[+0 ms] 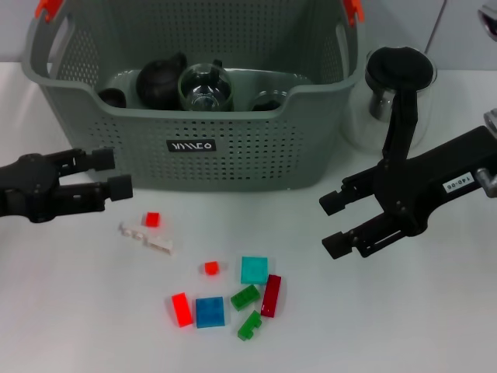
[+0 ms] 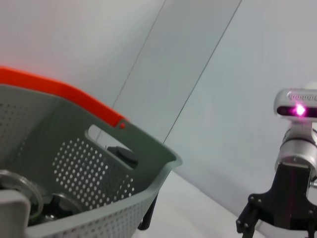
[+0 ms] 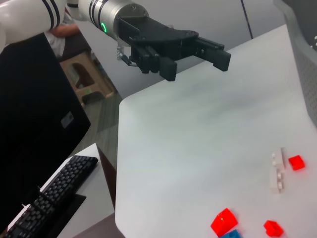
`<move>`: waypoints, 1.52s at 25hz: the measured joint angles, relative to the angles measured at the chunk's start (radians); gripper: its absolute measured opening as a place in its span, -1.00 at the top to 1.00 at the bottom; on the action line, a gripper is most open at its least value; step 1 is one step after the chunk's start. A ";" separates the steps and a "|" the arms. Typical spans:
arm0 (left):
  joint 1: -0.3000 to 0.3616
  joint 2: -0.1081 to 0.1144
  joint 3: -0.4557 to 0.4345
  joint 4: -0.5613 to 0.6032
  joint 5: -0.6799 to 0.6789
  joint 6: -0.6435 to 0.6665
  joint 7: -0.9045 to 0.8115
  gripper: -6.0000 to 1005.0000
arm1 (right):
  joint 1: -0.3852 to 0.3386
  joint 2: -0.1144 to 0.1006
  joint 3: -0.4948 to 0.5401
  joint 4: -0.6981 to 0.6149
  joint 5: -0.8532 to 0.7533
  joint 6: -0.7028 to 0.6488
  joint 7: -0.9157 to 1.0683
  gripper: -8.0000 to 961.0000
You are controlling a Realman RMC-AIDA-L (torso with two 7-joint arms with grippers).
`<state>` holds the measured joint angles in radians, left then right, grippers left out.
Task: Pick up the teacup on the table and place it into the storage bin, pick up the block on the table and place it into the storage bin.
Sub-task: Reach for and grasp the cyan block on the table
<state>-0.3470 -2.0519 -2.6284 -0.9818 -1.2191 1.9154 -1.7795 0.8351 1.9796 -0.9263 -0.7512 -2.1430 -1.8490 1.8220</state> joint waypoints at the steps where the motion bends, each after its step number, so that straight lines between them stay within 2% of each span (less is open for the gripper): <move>1: 0.002 0.002 0.003 0.002 0.007 0.000 0.004 -0.64 | 0.006 -0.001 -0.006 -0.001 0.000 0.000 0.008 -0.68; 5: 0.005 0.003 0.008 0.013 0.059 0.019 0.098 -0.76 | 0.033 -0.001 -0.045 -0.003 -0.028 0.018 0.041 -0.74; 9: 0.004 0.007 0.013 0.052 0.099 0.036 0.195 -0.76 | 0.059 0.020 -0.064 -0.003 -0.093 0.049 0.049 -0.79; 11: 0.004 0.014 0.026 0.070 0.105 0.039 0.207 -0.75 | 0.070 0.027 -0.066 -0.004 -0.119 0.062 0.049 -0.82; 16: 0.005 0.029 0.101 0.085 0.107 0.048 0.210 -0.75 | 0.092 0.028 -0.068 -0.005 -0.163 0.067 0.050 -0.84; 20: 0.002 0.031 0.114 0.092 0.108 0.056 0.211 -0.75 | 0.110 0.035 -0.092 -0.016 -0.197 0.090 0.058 -0.83; 25: 0.001 0.032 0.145 0.096 0.109 0.058 0.220 -0.75 | 0.152 0.067 -0.131 -0.023 -0.254 0.143 0.096 -0.80; 31: -0.002 0.035 0.158 0.098 0.160 0.049 0.224 -0.75 | 0.190 0.115 -0.209 -0.016 -0.281 0.235 0.145 -0.78; 34: 0.001 0.040 0.153 0.105 0.171 0.047 0.238 -0.75 | 0.195 0.124 -0.284 -0.006 -0.257 0.297 0.179 -0.78; 38: 0.003 0.052 0.145 0.136 0.171 0.042 0.251 -0.75 | 0.194 0.126 -0.380 0.023 -0.194 0.393 0.198 -0.78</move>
<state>-0.3437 -2.0000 -2.4831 -0.8462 -1.0476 1.9577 -1.5280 1.0293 2.1054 -1.3061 -0.7281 -2.3369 -1.4563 2.0204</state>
